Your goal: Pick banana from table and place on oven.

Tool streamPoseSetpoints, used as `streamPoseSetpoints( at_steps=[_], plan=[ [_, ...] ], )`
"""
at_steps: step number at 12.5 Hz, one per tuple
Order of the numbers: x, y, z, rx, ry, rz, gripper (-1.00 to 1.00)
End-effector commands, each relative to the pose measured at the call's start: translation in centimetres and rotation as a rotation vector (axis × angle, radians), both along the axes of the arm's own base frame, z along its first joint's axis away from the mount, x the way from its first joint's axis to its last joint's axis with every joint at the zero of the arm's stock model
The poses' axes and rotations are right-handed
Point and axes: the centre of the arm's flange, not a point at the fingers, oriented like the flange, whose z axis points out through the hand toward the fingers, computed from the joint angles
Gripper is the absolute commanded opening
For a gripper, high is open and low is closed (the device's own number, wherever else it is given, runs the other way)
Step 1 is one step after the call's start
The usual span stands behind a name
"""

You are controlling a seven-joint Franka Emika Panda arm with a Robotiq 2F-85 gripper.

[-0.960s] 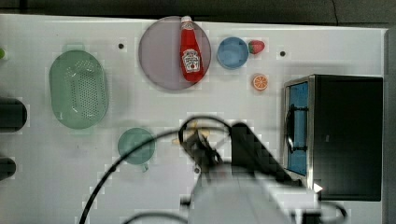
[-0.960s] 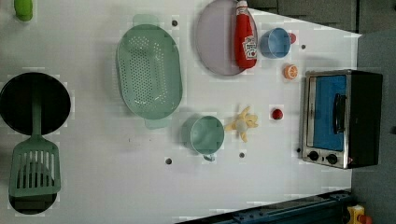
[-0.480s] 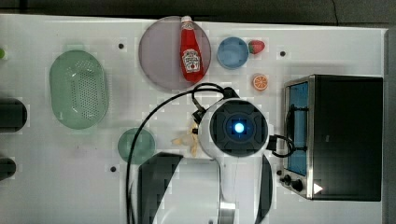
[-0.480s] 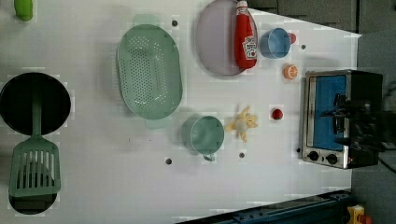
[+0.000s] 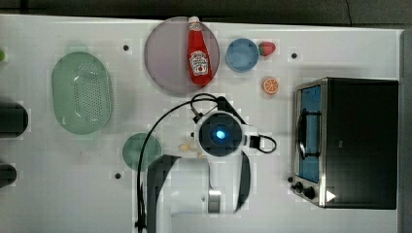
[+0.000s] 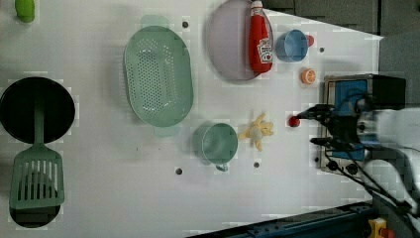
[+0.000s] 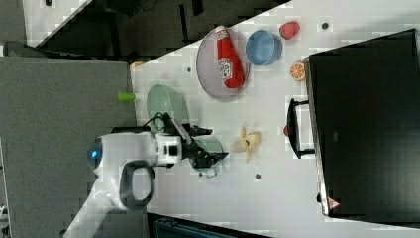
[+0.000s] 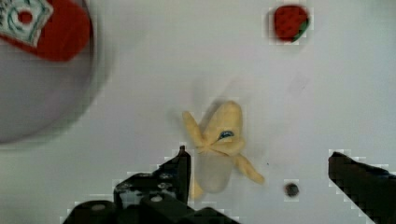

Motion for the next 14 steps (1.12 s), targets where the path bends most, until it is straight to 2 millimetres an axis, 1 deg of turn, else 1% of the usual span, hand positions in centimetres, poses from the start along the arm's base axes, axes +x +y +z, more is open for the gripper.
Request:
streamPoseSetpoints(
  at_steps=[1,4,6,8,9,12,14],
  plan=[
    [-0.6,1.7,-4.8,0.002,0.004,0.007,1.0],
    [-0.7,2.9,-9.7,0.009,0.025,0.03,1.0],
    [-1.0,3.8,-12.3,0.016,0.035,0.046,1.0],
    [-1.4,4.4,-14.4,0.022,0.048,0.057,1.0],
    [-1.5,4.6,-15.0,0.025,0.042,0.061,0.92],
    [-1.5,4.8,-15.5,0.029,0.023,0.064,0.18],
    [-1.3,4.9,-15.3,0.03,0.014,0.065,-0.27]
  ],
)
